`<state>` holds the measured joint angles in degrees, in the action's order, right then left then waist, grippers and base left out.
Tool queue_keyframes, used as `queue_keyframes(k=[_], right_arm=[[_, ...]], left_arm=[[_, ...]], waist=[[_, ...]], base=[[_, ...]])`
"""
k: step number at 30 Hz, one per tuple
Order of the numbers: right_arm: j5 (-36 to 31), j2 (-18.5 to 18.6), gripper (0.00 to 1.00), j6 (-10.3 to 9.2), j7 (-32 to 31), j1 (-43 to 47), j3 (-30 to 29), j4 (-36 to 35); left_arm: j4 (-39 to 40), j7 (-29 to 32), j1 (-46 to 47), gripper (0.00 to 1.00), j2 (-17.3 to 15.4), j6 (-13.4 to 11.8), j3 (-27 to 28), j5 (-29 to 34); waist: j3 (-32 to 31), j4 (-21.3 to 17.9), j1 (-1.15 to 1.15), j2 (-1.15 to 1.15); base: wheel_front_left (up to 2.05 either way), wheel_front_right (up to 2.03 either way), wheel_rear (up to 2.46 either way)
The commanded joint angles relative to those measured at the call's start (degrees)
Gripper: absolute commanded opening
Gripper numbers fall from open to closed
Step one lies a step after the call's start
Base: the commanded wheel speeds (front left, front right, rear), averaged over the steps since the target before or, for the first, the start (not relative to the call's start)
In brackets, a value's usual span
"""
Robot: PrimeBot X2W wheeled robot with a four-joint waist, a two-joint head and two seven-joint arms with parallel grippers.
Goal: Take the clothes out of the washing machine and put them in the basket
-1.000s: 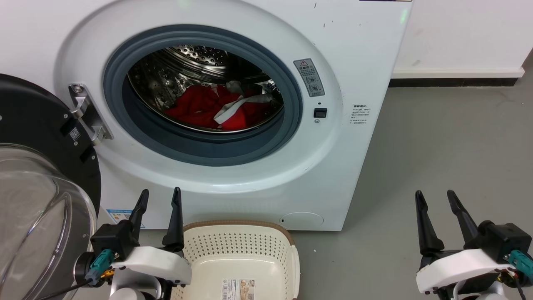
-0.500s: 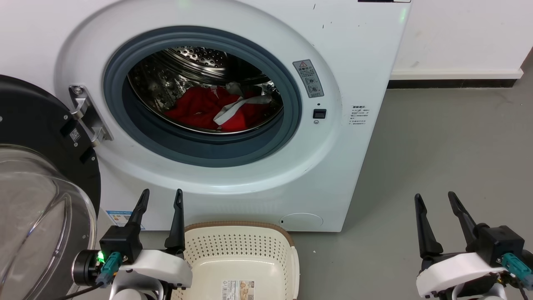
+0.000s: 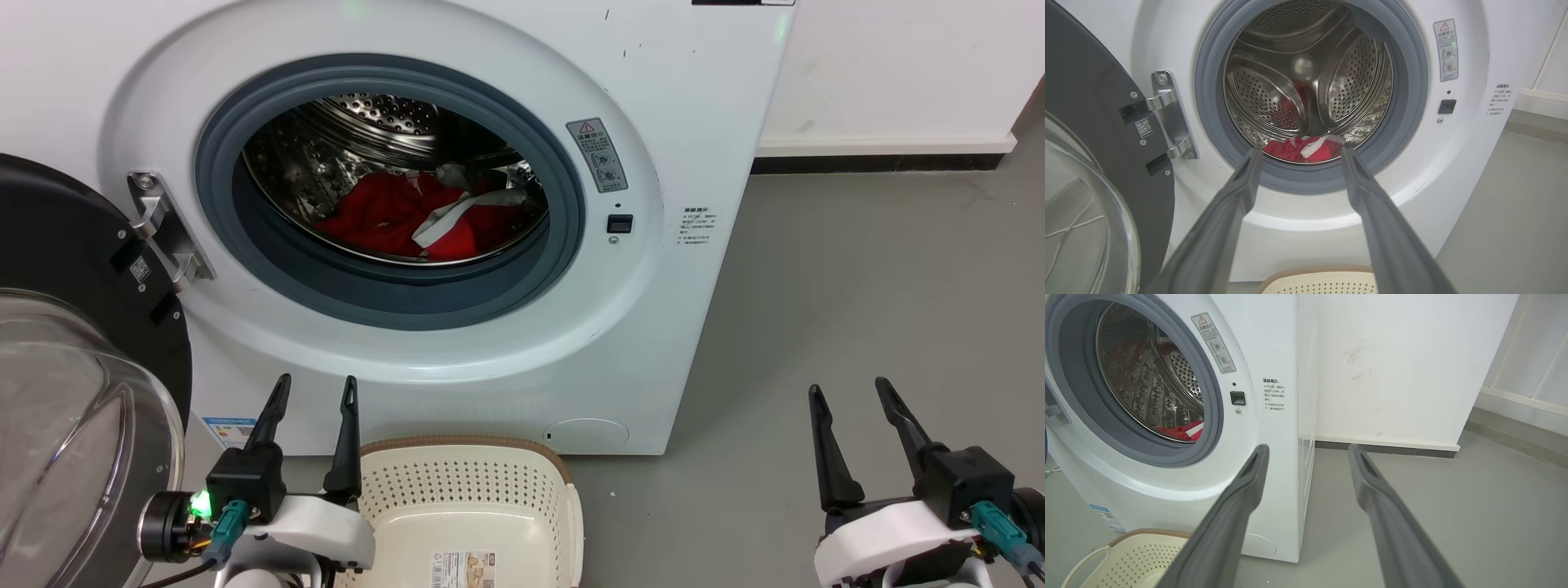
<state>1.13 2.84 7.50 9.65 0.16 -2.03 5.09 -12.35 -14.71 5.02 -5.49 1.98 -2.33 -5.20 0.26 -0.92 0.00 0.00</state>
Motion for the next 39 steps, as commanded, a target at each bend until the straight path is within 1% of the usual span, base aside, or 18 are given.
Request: queue_keyframes(k=[1, 13, 32, 39], right_arm=[[-1.21, 0.07, 1.00, -0.02, 0.58, 0.73, 0.04, 0.04], [-0.13, 0.07, 1.00, -0.02, 0.59, 0.49, 0.40, 1.05], [-0.44, 0.07, 1.00, -0.03, 0.13, 0.02, 0.58, 1.34], [-0.31, 0.06, 1.00, -0.03, 0.09, -0.66, 0.67, 0.97]], left_arm=[[-0.32, -0.50, 0.20, 1.00, 0.12, -0.07, 0.18, 1.32], [-1.77, -0.57, 0.81, 1.00, 0.56, 0.48, 1.39, 1.05], [-2.13, -0.52, 1.02, 1.00, 1.28, 0.58, 2.17, 1.73], [-2.83, -0.52, 3.09, 1.00, 1.42, 0.73, 2.37, 1.59]], waist=[[-0.01, -0.06, 0.00, 0.00], [0.26, -0.06, 0.00, 0.00], [0.59, 0.20, 0.00, 0.00], [1.84, -0.09, 0.00, 0.00]], base=[[0.00, 0.00, 0.00], [0.00, 0.00, 0.00], [0.00, 0.00, 0.00], [0.00, 0.00, 0.00]])
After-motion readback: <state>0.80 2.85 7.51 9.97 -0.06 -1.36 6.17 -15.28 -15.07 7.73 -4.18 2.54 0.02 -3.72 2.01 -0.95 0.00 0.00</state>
